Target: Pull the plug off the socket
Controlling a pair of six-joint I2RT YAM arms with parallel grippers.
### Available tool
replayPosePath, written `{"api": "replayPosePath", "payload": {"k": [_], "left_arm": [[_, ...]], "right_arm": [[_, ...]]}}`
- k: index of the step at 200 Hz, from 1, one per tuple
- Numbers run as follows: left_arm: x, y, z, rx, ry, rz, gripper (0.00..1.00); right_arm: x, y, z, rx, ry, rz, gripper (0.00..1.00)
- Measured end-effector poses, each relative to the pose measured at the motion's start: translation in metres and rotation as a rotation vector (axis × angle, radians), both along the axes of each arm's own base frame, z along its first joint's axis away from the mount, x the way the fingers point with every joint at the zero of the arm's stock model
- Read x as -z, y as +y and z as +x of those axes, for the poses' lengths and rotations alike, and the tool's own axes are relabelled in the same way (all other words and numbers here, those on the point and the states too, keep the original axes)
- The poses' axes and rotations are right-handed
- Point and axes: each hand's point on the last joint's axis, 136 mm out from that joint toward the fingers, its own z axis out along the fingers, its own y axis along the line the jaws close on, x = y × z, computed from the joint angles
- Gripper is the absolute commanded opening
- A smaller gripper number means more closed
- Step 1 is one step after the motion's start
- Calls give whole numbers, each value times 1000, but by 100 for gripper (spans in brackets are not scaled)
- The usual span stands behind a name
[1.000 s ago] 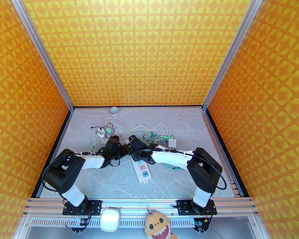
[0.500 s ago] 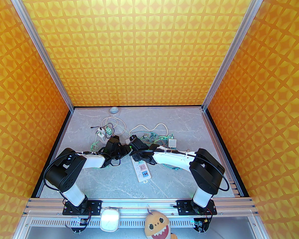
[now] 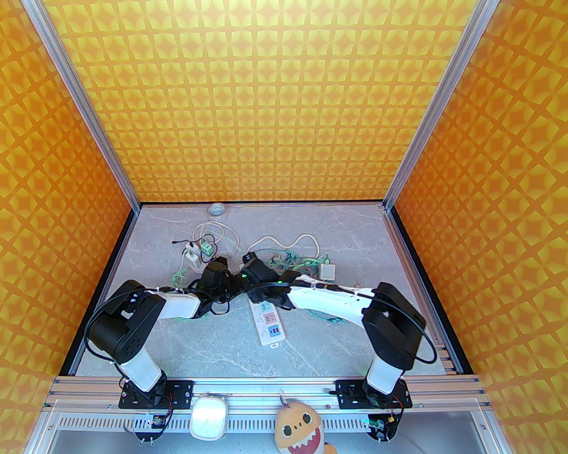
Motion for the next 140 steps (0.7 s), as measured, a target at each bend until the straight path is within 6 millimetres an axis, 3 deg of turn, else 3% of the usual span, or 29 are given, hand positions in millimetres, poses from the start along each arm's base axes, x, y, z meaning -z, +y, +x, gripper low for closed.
{"api": "replayPosePath", "payload": {"k": [76,140], "left_arm": [[0,-1,1,-4,-4,6,32],[-1,1,0,-6,-1,12,32]], "right_arm": [[-2,-8,0,10,-15,4,37],[-29,-26,6,59,0,132,36]]}}
